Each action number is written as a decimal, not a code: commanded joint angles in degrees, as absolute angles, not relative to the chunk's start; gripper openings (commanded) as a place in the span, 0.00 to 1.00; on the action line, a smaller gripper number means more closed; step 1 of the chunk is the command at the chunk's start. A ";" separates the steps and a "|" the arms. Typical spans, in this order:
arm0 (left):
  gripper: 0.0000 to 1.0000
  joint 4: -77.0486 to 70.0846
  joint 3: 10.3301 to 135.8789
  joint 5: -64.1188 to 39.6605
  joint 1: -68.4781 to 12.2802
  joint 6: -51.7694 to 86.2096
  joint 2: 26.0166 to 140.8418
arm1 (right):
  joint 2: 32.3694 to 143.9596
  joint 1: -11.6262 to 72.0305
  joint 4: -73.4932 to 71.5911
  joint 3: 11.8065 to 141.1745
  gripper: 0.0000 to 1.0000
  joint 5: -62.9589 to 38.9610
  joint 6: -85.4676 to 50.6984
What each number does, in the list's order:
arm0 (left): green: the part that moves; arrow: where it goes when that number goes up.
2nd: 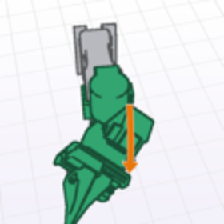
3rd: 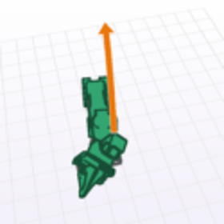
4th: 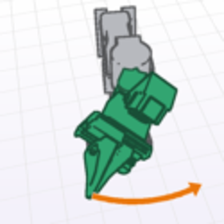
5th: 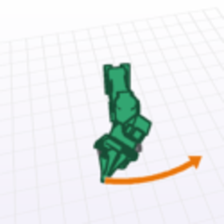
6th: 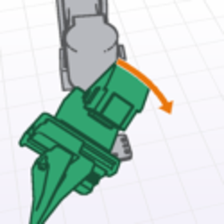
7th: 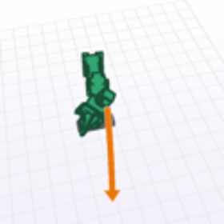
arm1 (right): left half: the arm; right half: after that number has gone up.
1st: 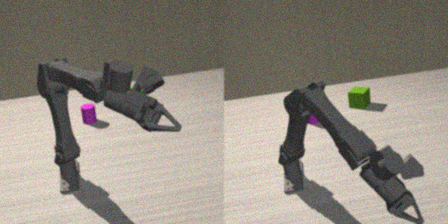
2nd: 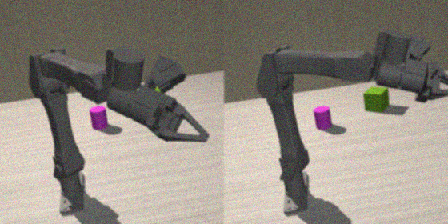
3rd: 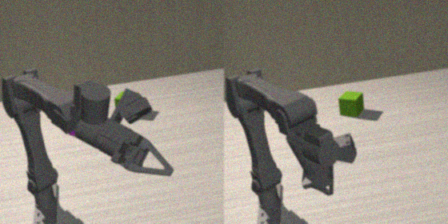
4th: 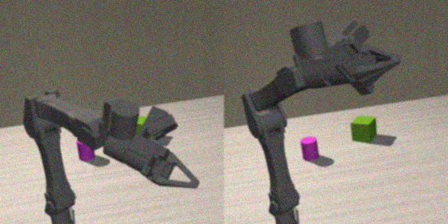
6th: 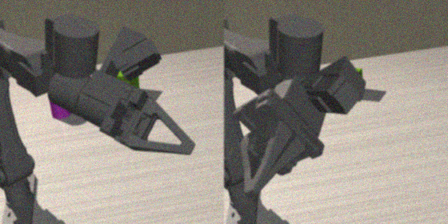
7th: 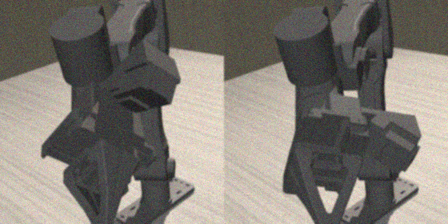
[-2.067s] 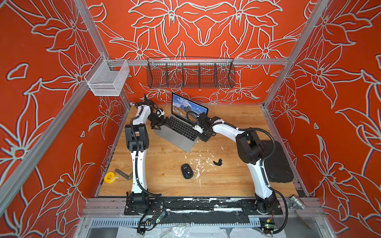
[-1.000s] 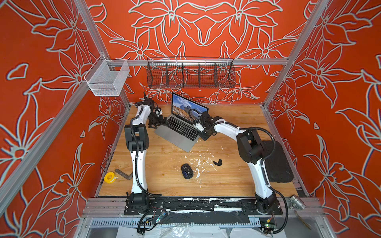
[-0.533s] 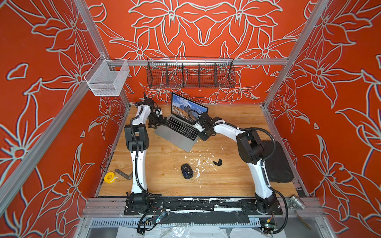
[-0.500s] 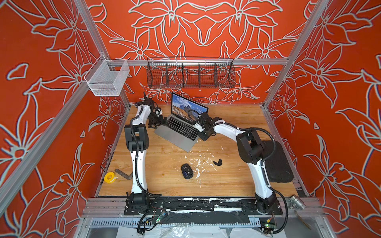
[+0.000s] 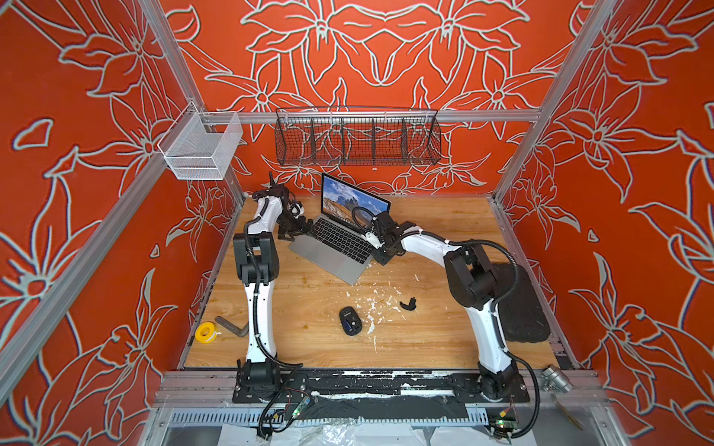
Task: Insert the wireless mouse receiver into the laptop
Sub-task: Insert the USB plug into the USB port.
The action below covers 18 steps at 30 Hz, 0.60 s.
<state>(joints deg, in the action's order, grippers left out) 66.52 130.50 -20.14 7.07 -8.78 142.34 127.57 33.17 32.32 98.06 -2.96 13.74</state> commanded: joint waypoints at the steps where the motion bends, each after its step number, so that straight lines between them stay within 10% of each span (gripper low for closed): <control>1: 0.97 67.80 129.21 -17.70 7.56 -9.32 144.58 | 129.78 35.52 30.25 97.12 0.06 -8.90 16.49; 18: 0.97 67.95 129.02 -18.13 8.79 -9.75 143.78 | 132.92 31.89 34.77 102.14 0.05 -16.04 13.22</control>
